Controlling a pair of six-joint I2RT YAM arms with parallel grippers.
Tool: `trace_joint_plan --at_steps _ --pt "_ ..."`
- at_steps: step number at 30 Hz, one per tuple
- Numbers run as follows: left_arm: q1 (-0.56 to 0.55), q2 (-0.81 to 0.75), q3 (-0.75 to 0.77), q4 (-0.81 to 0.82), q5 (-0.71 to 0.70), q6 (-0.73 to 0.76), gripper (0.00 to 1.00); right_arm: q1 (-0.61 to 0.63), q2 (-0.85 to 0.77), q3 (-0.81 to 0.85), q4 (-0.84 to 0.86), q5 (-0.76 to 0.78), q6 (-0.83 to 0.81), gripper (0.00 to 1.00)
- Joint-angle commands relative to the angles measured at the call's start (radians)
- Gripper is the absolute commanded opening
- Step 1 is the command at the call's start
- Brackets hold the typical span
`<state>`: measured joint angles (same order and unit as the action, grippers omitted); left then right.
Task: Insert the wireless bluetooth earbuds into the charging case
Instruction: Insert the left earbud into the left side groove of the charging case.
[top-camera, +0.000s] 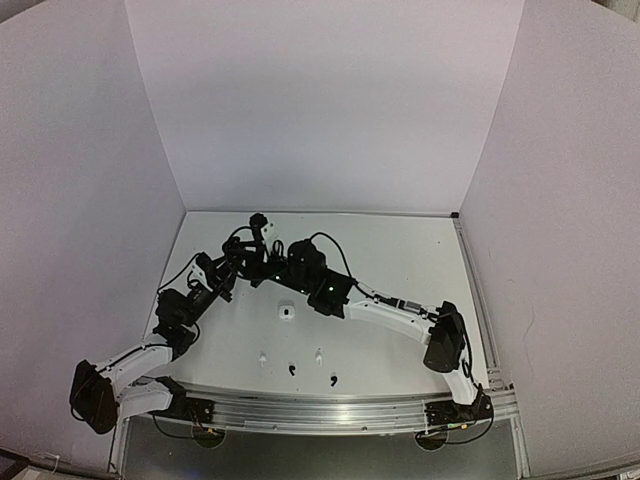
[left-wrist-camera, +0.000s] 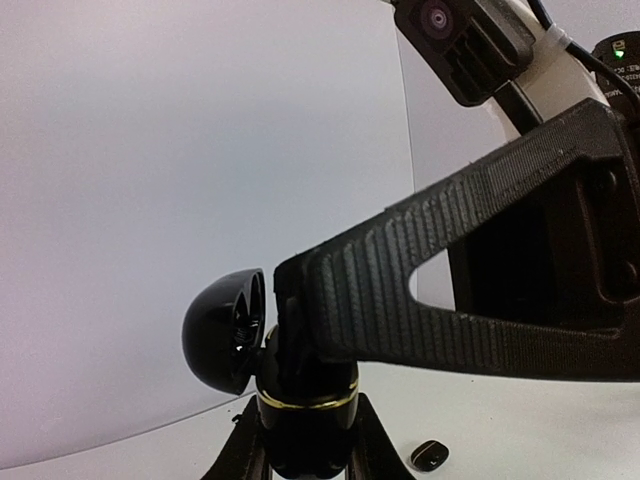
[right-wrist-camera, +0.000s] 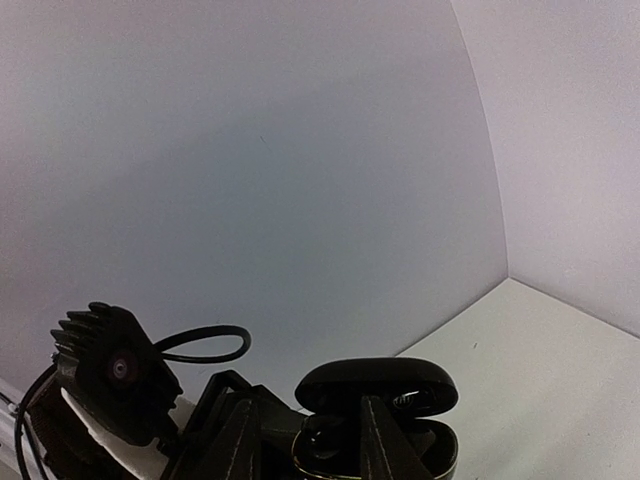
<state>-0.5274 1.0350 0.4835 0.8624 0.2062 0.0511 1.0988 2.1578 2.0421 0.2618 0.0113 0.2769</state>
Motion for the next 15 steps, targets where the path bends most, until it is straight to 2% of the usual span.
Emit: trace_joint_plan --at_steps 1,5,9,15 --pt "-0.002 -0.035 0.043 0.018 0.014 -0.012 0.00 0.004 -0.029 0.046 -0.030 0.012 -0.034 0.29" --pt "-0.002 -0.034 0.046 0.010 0.037 -0.026 0.00 0.004 -0.031 0.062 -0.051 0.040 -0.044 0.27" --pt "-0.002 -0.036 0.050 -0.006 0.061 -0.034 0.00 0.003 -0.017 0.087 -0.076 0.056 -0.048 0.20" --pt "-0.002 -0.040 0.054 -0.018 0.069 -0.033 0.00 0.003 -0.006 0.103 -0.104 0.077 -0.048 0.21"
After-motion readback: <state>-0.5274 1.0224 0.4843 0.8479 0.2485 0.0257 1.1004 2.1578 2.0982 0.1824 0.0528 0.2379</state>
